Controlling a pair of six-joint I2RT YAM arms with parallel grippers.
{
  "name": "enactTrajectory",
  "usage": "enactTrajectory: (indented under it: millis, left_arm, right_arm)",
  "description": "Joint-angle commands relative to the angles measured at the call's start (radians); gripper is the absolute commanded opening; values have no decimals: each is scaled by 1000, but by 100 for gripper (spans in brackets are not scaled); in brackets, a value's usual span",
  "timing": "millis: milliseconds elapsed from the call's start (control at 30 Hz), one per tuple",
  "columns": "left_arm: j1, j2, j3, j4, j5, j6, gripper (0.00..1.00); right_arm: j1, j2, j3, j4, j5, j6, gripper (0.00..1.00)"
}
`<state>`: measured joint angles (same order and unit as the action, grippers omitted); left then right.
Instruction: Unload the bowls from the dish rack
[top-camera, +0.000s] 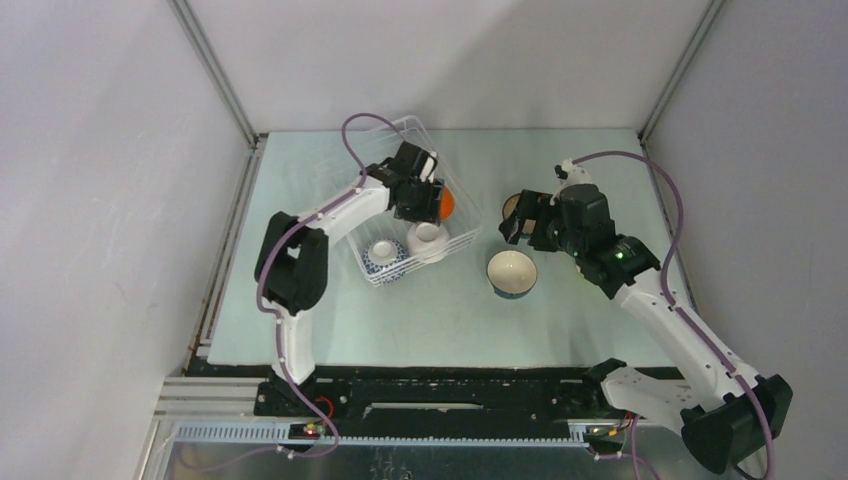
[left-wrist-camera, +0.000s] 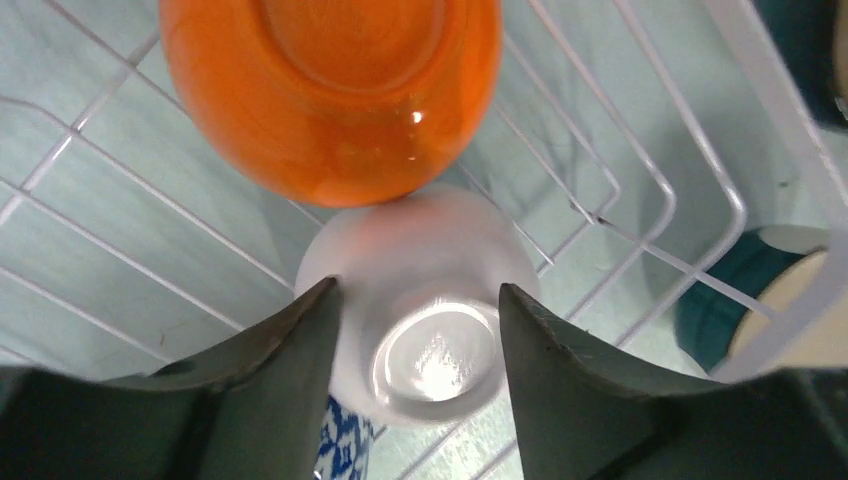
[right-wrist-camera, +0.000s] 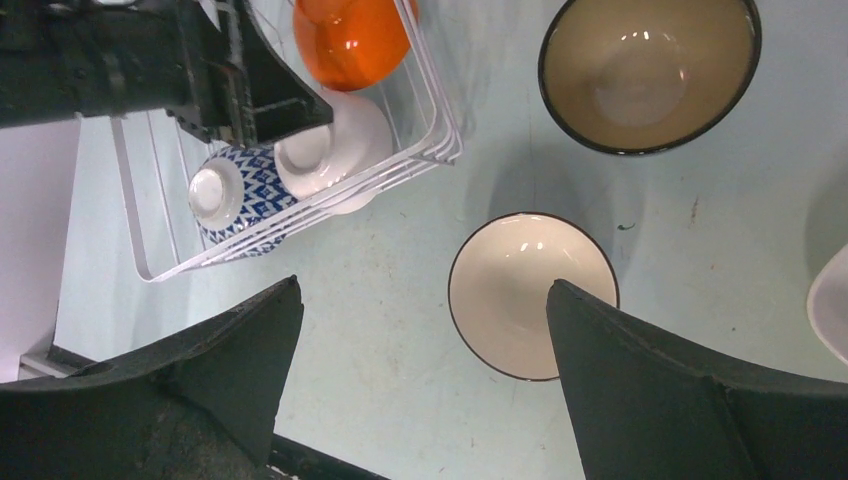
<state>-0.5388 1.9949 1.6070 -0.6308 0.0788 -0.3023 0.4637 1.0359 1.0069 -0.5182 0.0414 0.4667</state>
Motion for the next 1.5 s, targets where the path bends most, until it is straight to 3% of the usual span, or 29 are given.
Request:
enactTrajectory:
  millis: [0, 67, 167, 267, 333, 367, 433, 1100, 1367, 1467]
  left_arm:
    - [18, -83, -34, -37, 88, 11, 59]
    - [20, -92, -40, -37, 91, 14, 55]
    - [22, -104, -48, -33, 92, 14, 57]
    - [22, -124, -55, -30, 84, 14, 69]
    - [21, -144, -65, -28, 66, 13, 84]
    - [19, -156, -73, -27, 49, 12, 96]
    - [14, -176, -88, -29, -1, 9, 100]
    - [-37, -45, -59, -61, -109, -1, 99]
    - [13, -21, -72, -41, 9, 17, 72]
    - [46, -22, -95, 0, 104, 14, 69]
  right_arm:
    - [16, 8, -3, 46, -15, 19, 100]
    - [19, 9, -2, 48, -14, 20, 100]
    - [21, 9, -2, 52, -14, 18, 100]
    - [23, 10, -3, 53, -17, 17, 100]
    - [24, 15, -2, 55, -22, 18, 100]
    - [24, 16, -2, 55, -23, 18, 100]
    - [26, 19, -2, 56, -23, 19, 100]
    - [38, 24, -2, 62, -27, 21, 100]
    - [84, 107, -2, 133, -92, 18, 99]
    - [92, 160, 2, 179, -144, 23, 99]
